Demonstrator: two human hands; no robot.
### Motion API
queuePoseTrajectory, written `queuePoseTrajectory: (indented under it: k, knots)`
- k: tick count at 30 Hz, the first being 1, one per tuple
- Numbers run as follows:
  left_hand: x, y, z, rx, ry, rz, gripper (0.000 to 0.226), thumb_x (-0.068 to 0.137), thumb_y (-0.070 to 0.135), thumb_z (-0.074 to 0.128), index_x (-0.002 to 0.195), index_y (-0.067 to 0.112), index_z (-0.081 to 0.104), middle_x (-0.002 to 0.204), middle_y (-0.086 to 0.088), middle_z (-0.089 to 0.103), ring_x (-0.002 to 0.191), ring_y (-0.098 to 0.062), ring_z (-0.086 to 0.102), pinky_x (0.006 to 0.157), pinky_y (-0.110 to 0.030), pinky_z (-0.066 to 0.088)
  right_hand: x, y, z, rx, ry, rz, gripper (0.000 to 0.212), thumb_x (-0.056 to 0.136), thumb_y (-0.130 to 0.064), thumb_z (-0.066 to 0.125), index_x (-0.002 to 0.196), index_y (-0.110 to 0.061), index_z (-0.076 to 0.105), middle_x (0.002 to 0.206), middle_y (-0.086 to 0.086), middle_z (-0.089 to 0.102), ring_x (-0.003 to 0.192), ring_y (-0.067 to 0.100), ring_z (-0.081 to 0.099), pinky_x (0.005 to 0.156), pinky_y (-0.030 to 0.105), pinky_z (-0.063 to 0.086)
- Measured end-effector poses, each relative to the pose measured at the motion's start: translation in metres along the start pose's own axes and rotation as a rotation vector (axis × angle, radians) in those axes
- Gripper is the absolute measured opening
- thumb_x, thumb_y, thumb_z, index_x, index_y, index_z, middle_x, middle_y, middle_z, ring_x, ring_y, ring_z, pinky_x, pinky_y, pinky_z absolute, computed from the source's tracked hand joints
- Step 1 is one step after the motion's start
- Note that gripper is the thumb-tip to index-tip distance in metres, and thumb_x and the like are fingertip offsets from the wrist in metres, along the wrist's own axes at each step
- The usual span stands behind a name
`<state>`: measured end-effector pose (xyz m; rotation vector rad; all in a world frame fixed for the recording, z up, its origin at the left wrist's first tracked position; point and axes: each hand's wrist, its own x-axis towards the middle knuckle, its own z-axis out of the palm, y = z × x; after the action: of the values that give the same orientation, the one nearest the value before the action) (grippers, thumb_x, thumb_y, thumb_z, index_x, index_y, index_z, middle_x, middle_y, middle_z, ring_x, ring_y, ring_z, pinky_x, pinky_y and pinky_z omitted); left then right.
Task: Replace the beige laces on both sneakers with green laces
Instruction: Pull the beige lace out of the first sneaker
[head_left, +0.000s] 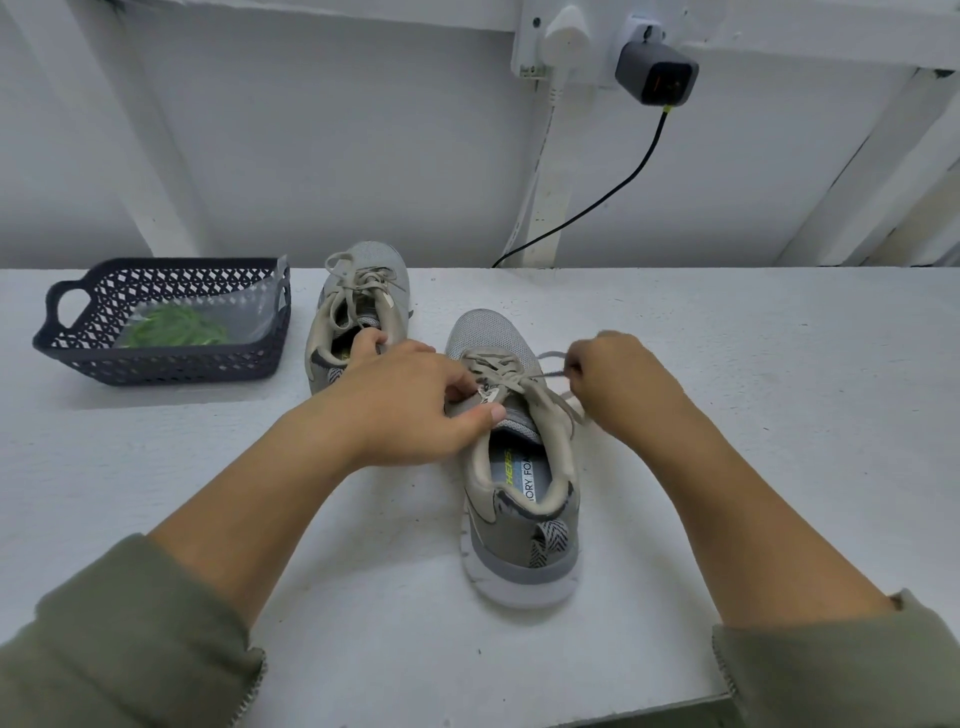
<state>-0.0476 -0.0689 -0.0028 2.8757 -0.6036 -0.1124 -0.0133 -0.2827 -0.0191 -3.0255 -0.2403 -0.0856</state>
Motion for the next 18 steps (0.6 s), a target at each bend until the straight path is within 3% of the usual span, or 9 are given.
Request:
queuePoseTrajectory:
  k: [2, 4, 6, 9, 12, 15, 16, 18]
  knots:
    - [0.001, 0.0, 0.0, 0.007, -0.001, 0.0, 0.062, 0.074, 0.076, 0.023, 0.104, 0.037, 0.061, 0.096, 0.02, 0.058, 0.112, -0.006, 0.046, 0.105, -0.046, 0.013, -0.005, -0.002, -0.001, -0.049, -0.047, 0.051, 0.022, 0.092, -0.006, 0.052, 0.109, -0.009, 0.065, 0.105, 0.008, 0.052, 0.08, 0.025, 0.053, 0.063, 0.029, 0.041]
    - [0.0, 0.0, 0.001, 0.009, 0.002, 0.002, 0.062, 0.074, 0.075, 0.023, 0.104, 0.036, 0.061, 0.096, 0.019, 0.059, 0.113, -0.007, 0.046, 0.105, -0.046, 0.013, -0.006, -0.008, -0.007, 0.111, 0.011, -0.132, 0.031, 0.094, -0.011, 0.054, 0.122, -0.018, 0.062, 0.125, 0.007, 0.05, 0.101, 0.025, 0.056, 0.08, 0.033, 0.047]
    - [-0.001, 0.0, 0.0, 0.014, 0.006, 0.005, 0.062, 0.074, 0.075, 0.023, 0.103, 0.036, 0.061, 0.096, 0.019, 0.059, 0.113, -0.007, 0.046, 0.105, -0.046, 0.014, -0.005, -0.014, -0.013, 0.226, 0.022, -0.312, 0.027, 0.094, -0.017, 0.057, 0.119, -0.021, 0.067, 0.126, 0.003, 0.055, 0.11, 0.021, 0.055, 0.088, 0.033, 0.046]
    - [-0.001, 0.001, 0.0, 0.012, 0.002, 0.004, 0.061, 0.074, 0.075, 0.023, 0.103, 0.037, 0.061, 0.096, 0.019, 0.059, 0.113, -0.007, 0.046, 0.105, -0.046, 0.014, -0.001, -0.014, -0.007, 0.137, 0.057, -0.297, 0.02, 0.095, -0.016, 0.055, 0.108, -0.013, 0.07, 0.107, 0.006, 0.061, 0.096, 0.025, 0.059, 0.079, 0.035, 0.048]
    - [0.0, -0.001, -0.001, 0.014, -0.022, -0.005, 0.059, 0.074, 0.074, 0.025, 0.101, 0.036, 0.062, 0.091, 0.019, 0.058, 0.113, -0.008, 0.047, 0.106, -0.045, 0.012, 0.001, 0.003, -0.005, 0.03, 0.088, -0.067, 0.023, 0.093, -0.005, 0.051, 0.103, -0.01, 0.07, 0.099, 0.011, 0.063, 0.09, 0.03, 0.059, 0.071, 0.032, 0.044]
    - [0.001, -0.002, 0.0, 0.003, -0.027, -0.004, 0.059, 0.074, 0.074, 0.025, 0.101, 0.037, 0.062, 0.094, 0.018, 0.06, 0.115, -0.008, 0.047, 0.106, -0.045, 0.011, -0.002, 0.013, -0.012, 0.006, -0.012, -0.025, 0.023, 0.094, -0.005, 0.052, 0.1, -0.015, 0.071, 0.087, 0.006, 0.066, 0.082, 0.026, 0.06, 0.063, 0.03, 0.042]
    - [0.001, -0.001, 0.0, -0.002, -0.023, -0.003, 0.06, 0.074, 0.075, 0.025, 0.102, 0.037, 0.061, 0.097, 0.018, 0.061, 0.117, -0.008, 0.046, 0.106, -0.045, 0.01, -0.005, 0.009, -0.015, 0.01, -0.06, -0.076, 0.021, 0.096, -0.008, 0.052, 0.104, -0.016, 0.07, 0.089, 0.006, 0.066, 0.084, 0.027, 0.061, 0.065, 0.031, 0.044]
    - [0.001, 0.0, 0.001, 0.002, -0.016, 0.0, 0.06, 0.074, 0.076, 0.024, 0.102, 0.038, 0.061, 0.097, 0.019, 0.061, 0.116, -0.008, 0.045, 0.105, -0.047, 0.012, -0.013, 0.001, -0.02, 0.032, -0.141, -0.158, 0.04, 0.096, -0.011, 0.053, 0.134, -0.023, 0.051, 0.123, 0.005, 0.059, 0.11, 0.026, 0.056, 0.083, 0.033, 0.046]
